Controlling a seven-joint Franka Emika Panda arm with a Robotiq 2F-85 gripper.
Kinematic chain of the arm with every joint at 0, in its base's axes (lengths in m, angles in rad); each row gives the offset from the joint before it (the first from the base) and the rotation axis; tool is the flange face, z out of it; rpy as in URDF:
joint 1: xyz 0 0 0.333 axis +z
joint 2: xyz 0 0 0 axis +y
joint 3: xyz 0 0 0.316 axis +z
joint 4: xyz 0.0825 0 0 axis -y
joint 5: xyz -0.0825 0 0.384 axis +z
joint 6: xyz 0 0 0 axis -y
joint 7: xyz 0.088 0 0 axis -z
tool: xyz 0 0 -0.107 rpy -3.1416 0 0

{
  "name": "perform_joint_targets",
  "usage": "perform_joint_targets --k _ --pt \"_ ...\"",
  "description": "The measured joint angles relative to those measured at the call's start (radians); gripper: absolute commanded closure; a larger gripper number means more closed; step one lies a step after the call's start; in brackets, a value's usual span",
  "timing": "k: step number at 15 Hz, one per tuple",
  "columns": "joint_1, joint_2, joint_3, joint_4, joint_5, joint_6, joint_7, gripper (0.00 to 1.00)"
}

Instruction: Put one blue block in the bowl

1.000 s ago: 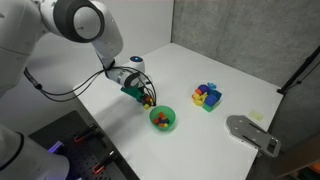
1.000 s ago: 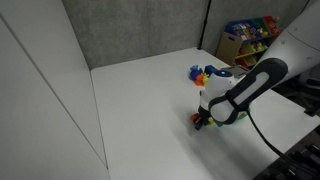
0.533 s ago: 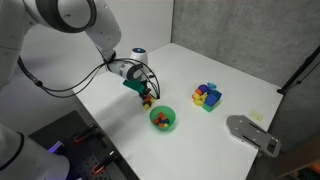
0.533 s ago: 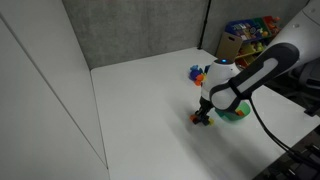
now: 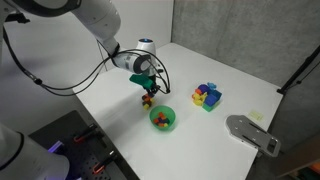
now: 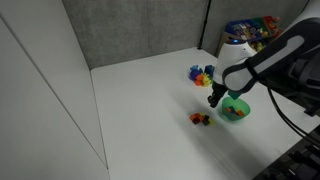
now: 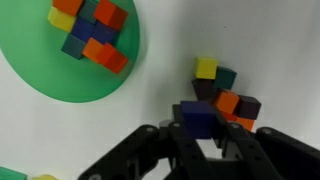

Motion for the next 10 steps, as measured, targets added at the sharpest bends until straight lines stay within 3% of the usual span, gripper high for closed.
perform_joint_targets --k 6,7,8,10 --pt "-0.057 -0.08 -0.082 -0.095 -0.046 -0.006 0.009 0.89" --pt "-0.069 -0.086 -0.094 -0.108 -0.054 -0.006 0.009 0.6" --pt "-0.08 -0.088 -0.102 -0.119 -0.059 -0.006 0.01 0.45" --pt "-0.098 -0.089 -0.114 -0.134 -0.066 -0.006 0.01 0.32"
